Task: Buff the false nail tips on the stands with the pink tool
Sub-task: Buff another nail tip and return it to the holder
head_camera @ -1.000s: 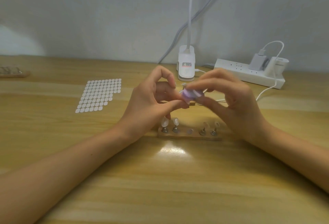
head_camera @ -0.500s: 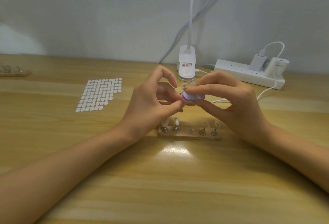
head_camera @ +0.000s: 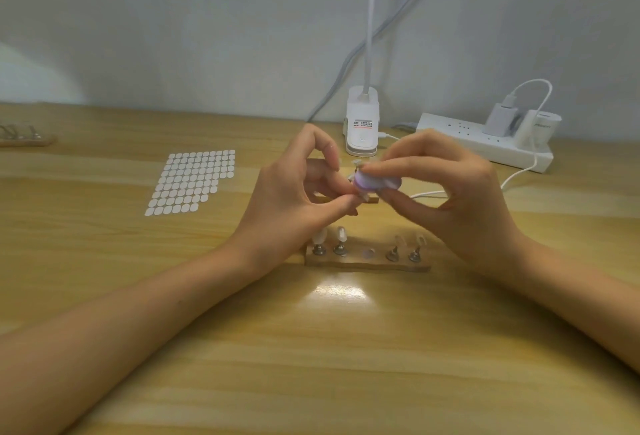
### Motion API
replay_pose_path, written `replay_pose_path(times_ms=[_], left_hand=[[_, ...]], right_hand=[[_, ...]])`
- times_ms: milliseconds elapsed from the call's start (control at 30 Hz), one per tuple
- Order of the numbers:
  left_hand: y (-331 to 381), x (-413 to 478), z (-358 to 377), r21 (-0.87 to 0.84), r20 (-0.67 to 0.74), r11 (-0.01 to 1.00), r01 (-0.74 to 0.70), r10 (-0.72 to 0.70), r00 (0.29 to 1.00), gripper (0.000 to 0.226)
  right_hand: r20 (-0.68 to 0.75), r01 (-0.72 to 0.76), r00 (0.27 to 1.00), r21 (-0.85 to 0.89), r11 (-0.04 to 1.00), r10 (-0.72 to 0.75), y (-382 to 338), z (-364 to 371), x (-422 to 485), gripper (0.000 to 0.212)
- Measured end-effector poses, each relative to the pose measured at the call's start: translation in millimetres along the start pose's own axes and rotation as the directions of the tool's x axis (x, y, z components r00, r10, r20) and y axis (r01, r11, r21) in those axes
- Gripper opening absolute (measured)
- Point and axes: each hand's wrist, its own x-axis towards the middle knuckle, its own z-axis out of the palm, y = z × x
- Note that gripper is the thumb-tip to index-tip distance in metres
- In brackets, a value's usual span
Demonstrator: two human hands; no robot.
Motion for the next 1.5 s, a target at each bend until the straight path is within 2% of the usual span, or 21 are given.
replay_pose_path(times_ms=[100,200,333,467,600,733,867,1000,1133,1267,1333,1400,1500], left_hand=[[0,0,0,-0.019,0.007,1.000,0.015,-0.015,1.000,0.040],[-1,1,-1,-0.024,-0.008,0.999,0.039,-0.039,0.999,0.041],[-3,2,-2,-0.056,-0.002,0.998,0.040,-0.041,0.999,0.041],[-2,2,-3,-0.079,-0.004,0.994,0.073,-0.074,0.997,0.039],[0,2,-2,-0.111,0.036,0.991,0.071,-0.068,0.997,0.039],[1,1,-4,-0.136,0.039,0.987,0.084,-0.079,0.996,0.039],[-1,2,-2,-0.132,0.034,0.989,0.068,-0.064,0.997,0.039],[1,2,-3,-0.119,0.023,0.990,0.070,-0.068,0.997,0.039],[-1,2,-3,-0.138,0.024,0.988,0.063,-0.061,0.998,0.039],[1,2,-5,-0.147,0.020,0.986,0.081,-0.078,0.997,0.039],[2,2,-3,-0.158,0.025,0.984,0.077,-0.074,0.997,0.039],[1,2,-2,-0.187,0.028,0.979,0.079,-0.075,0.997,0.039],[2,2,-4,-0.196,0.044,0.978,0.077,-0.069,0.997,0.038]], right_hand=[[0.030,0.030,0.999,-0.005,1.000,-0.030,0,3,-1,0.024],[-0.044,-0.073,0.996,-0.034,0.997,0.072,5,-6,0,0.024],[0.018,0.013,1.000,0.022,1.000,-0.013,-1,3,-2,0.023],[-0.013,-0.078,0.997,-0.021,0.997,0.078,4,-4,1,0.025],[0.012,-0.034,0.999,0.014,0.999,0.034,1,1,-1,0.023],[-0.026,-0.139,0.990,-0.003,0.990,0.138,8,-5,0,0.024],[0.028,-0.035,0.999,0.043,0.998,0.034,0,3,-1,0.022],[-0.034,-0.131,0.991,0.023,0.991,0.132,4,-5,2,0.022],[0.047,0.001,0.999,0.053,0.999,-0.003,-3,4,-3,0.023],[-0.034,-0.110,0.993,0.012,0.994,0.111,4,-4,1,0.022],[-0.038,-0.075,0.996,0.054,0.996,0.077,2,-4,0,0.021],[0.019,-0.013,1.000,0.077,0.997,0.012,-1,2,-2,0.021],[-0.013,-0.102,0.995,0.004,0.995,0.102,5,-2,0,0.021]])
